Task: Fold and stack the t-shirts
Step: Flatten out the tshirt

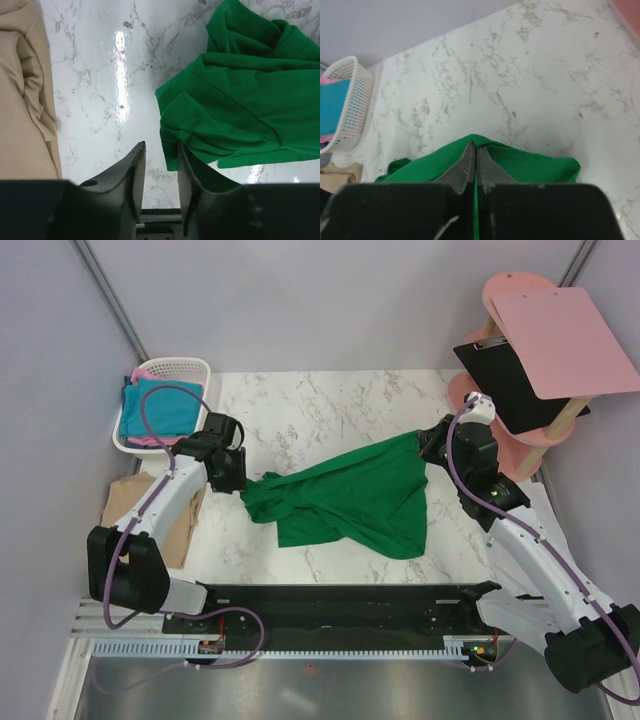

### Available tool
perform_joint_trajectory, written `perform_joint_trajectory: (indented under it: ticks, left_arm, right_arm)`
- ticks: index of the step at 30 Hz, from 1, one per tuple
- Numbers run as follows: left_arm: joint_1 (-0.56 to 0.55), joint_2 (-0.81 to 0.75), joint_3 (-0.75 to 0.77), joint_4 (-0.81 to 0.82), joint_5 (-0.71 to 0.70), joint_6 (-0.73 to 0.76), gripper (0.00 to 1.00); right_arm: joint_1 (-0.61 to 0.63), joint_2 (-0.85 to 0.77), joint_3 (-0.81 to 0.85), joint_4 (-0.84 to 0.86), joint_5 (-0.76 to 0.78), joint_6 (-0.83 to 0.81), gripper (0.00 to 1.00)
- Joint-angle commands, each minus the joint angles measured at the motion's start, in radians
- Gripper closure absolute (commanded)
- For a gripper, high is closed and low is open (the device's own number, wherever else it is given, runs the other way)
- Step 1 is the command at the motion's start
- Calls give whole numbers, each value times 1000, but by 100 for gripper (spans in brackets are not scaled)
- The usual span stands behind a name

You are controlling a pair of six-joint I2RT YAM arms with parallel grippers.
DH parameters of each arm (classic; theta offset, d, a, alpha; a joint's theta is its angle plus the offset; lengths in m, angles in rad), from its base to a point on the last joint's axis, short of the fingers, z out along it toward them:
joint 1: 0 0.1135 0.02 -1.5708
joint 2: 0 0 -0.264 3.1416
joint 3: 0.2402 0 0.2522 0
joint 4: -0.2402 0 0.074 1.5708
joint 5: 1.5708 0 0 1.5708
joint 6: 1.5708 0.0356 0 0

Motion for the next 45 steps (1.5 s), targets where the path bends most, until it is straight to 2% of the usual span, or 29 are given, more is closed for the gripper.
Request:
perform_joint_trajectory:
  ticks: [1, 8, 13, 15, 16, 19, 23, 27, 36, 38, 41, 42, 44, 45]
  left_arm:
    - [1, 63, 8, 23, 57, 17, 53]
    - [-9, 123, 44, 65, 109, 9, 50]
    - [-10, 115, 51, 113, 241, -18, 48]
    - [-16, 101, 57, 113, 275, -28, 45]
    - [-18, 92, 57, 113, 284, -32, 40]
    - [-21, 54, 50, 113, 312, -43, 32]
    - [-27, 57, 24, 89, 309, -51, 36]
    - [-36, 95, 8, 52, 240, -54, 41]
    - [-42, 96, -12, 23, 166, -60, 37]
    - [-42, 110, -19, 23, 173, -58, 40]
    - [-48, 136, -27, 33, 190, -63, 56]
    - [-53, 158, -30, 39, 187, -69, 70]
    - [-56, 178, -27, 49, 184, -71, 85]
    - [-56, 191, -24, 50, 177, -74, 98]
  right_arm:
    - [-19, -14, -23, -96, 84, -47, 100]
    - [-23, 18, 9, -93, 82, -56, 100]
    - [-25, 32, 6, -89, 65, -47, 100]
    - [-25, 32, 0, -86, 62, -44, 100]
    - [-26, 32, -2, -84, 61, -41, 100]
    - [-26, 44, -3, -77, 59, -42, 100]
    - [-25, 73, 3, -60, 50, -37, 100]
    - [-26, 102, 32, -51, 39, -36, 100]
    - [-29, 147, 64, -28, 12, -27, 100]
    - [-31, 150, 60, -23, 7, -21, 100]
    - [-31, 156, 53, -18, 2, -17, 100]
    - [-29, 157, 50, -17, 1, -16, 100]
    - [-29, 159, 52, -20, -10, -21, 100]
    - [-31, 156, 55, -23, -11, -21, 100]
